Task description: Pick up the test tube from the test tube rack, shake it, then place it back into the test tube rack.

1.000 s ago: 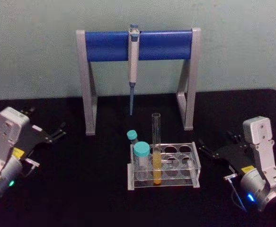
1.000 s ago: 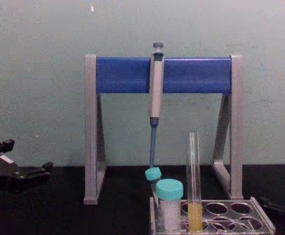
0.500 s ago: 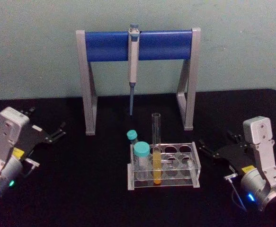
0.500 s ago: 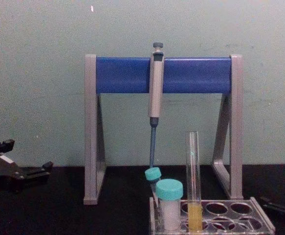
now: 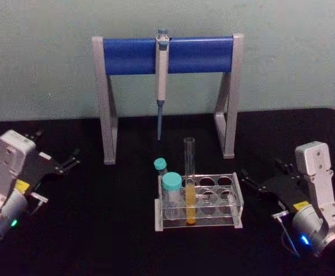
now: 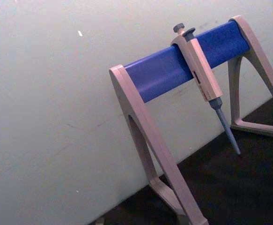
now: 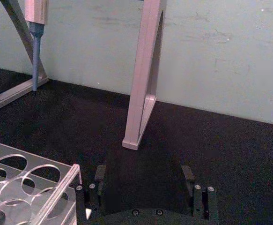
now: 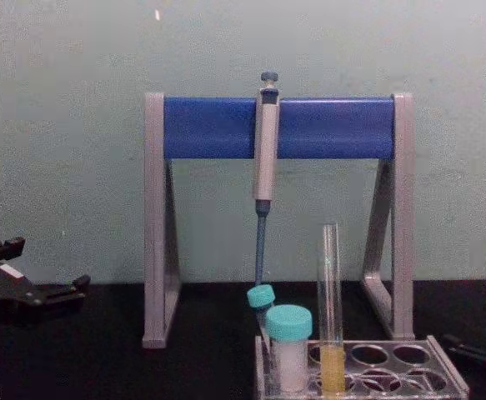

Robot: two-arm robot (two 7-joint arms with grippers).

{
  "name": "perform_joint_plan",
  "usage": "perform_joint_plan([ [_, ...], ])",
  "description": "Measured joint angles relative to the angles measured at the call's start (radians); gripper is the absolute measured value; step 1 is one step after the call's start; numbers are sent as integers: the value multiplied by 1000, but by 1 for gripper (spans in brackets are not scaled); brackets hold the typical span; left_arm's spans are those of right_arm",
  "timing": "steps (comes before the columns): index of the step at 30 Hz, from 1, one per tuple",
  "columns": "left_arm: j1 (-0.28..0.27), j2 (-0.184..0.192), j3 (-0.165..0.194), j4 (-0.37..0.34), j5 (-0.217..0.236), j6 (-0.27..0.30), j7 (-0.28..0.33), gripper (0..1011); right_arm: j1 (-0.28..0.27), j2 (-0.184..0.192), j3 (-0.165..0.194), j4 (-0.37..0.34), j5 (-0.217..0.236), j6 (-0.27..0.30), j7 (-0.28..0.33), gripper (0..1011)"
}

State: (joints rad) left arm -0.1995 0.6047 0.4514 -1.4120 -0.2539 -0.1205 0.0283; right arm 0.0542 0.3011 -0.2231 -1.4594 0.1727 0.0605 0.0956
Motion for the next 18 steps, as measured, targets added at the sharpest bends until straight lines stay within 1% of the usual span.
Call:
perform_joint_plan([
  [18,0,0,0,0,0,0,0,1001,0,0,0,0,1,-1,-1,1000],
])
